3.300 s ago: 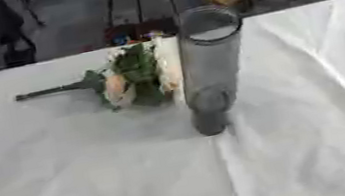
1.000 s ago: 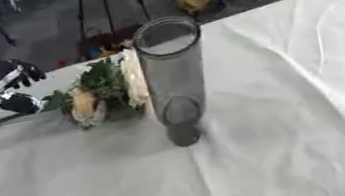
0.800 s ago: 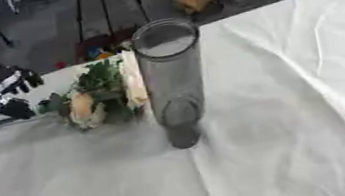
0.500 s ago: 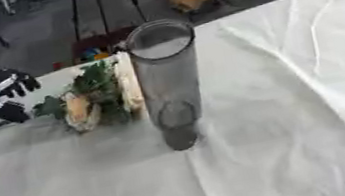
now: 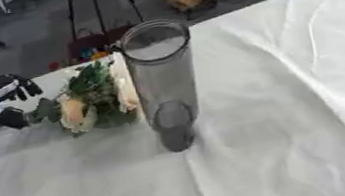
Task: Arrange flowers into the vase.
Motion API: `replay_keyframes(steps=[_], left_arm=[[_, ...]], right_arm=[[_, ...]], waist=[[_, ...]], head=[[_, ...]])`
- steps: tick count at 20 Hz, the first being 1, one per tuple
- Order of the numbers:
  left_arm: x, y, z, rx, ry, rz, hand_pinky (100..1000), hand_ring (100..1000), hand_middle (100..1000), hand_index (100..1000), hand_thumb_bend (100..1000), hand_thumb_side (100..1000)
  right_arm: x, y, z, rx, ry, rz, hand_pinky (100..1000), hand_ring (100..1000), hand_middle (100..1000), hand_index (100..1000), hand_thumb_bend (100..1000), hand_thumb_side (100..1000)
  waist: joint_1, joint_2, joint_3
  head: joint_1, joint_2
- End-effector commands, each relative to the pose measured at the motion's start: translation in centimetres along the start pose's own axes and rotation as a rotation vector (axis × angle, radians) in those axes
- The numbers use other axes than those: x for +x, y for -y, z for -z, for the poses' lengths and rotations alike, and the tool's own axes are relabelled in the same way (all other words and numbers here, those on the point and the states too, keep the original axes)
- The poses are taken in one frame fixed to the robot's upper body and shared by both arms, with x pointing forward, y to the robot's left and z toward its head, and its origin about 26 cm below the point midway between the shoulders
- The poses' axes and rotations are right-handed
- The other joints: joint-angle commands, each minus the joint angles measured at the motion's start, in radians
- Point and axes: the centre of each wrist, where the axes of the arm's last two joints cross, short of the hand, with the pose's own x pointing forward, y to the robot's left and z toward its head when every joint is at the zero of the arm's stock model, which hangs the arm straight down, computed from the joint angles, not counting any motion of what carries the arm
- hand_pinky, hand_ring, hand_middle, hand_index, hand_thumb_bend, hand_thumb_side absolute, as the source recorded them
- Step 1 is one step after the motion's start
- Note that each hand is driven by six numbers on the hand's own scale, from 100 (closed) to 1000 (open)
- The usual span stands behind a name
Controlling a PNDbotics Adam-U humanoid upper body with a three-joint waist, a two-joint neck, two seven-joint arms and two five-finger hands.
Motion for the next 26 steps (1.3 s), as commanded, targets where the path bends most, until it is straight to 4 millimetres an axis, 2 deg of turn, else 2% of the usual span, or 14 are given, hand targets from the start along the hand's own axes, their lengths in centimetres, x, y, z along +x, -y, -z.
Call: replay_keyframes(steps=[1, 9, 26], left_arm=[[-1.2, -2.1, -1.5, 0.009, -0.022, 0.036, 783, 745, 713, 781, 349, 158], [-1.6, -1.7, -1.7, -0.007, -0.04, 0.042, 792, 764, 740, 794, 349, 149], [-1.7, -0.9, -1.4, 0.063, -0.08, 0.056, 817, 790, 770, 803, 344, 126]], right_arm=[[0.4, 1.1, 0.5, -0.016, 0.018, -0.012, 706, 743, 775, 849, 100, 824], [0.4, 1.0, 0.5, -0.009, 0.021, -0.01, 706, 742, 775, 850, 100, 826], [0.5, 0.9, 0.6, -0.009, 0.032, 0.001, 707, 741, 774, 850, 100, 826]], waist=[[-0.001, -0.019, 0.006], [0.003, -0.016, 0.005], [0.009, 0.012, -0.017]], head=[[-0.003, -0.001], [-0.006, -0.01], [-0.008, -0.033]])
